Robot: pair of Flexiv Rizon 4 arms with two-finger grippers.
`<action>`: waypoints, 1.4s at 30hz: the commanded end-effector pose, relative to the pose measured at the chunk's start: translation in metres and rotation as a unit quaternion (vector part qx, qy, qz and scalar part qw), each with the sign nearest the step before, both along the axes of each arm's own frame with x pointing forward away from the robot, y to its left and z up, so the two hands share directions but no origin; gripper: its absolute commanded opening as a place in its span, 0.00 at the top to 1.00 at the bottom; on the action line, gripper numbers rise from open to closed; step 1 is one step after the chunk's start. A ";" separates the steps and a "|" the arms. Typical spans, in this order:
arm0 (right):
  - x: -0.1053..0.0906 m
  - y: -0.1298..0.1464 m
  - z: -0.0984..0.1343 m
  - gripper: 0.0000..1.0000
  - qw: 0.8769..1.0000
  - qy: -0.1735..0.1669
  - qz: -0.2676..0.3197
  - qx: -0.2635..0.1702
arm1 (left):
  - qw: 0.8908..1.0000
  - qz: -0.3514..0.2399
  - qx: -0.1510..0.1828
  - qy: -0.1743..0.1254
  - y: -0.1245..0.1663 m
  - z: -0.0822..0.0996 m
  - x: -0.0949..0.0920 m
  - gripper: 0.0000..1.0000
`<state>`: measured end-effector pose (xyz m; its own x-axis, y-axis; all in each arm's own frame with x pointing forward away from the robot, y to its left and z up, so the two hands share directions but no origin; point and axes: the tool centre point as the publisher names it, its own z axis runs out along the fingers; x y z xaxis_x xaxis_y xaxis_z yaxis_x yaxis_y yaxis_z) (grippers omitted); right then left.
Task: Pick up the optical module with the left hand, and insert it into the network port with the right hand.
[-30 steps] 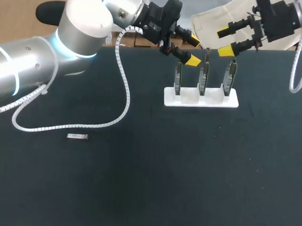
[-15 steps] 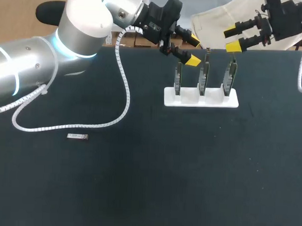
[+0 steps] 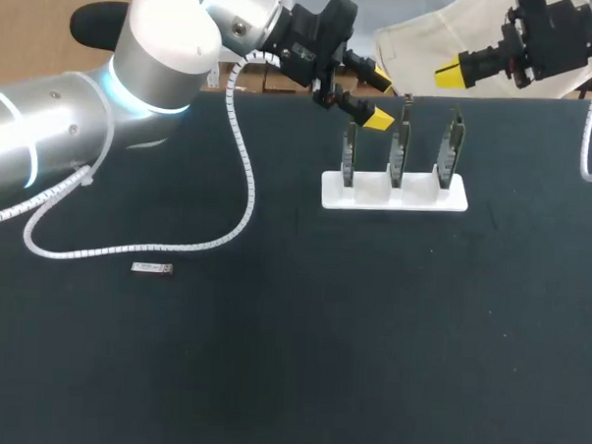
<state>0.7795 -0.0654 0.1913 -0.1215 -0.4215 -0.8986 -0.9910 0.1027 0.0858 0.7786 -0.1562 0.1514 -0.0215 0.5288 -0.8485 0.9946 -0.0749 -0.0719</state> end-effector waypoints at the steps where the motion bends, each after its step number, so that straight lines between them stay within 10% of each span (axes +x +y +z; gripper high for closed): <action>1: -0.002 0.006 0.004 1.00 1.000 -0.006 0.000 -0.001 | 1.000 0.000 0.000 -0.001 0.000 0.000 0.000 0.00; 42: 0.004 0.038 -0.025 1.00 0.999 0.016 0.016 -0.029 | 1.000 0.000 0.000 -0.001 0.000 0.000 0.000 0.00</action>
<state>0.7834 -0.0283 0.1676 -0.1321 -0.4743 -0.8704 -0.9912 0.0744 0.1099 0.7786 -0.1563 0.1514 -0.0215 0.5288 -0.8485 0.9946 -0.0749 -0.0719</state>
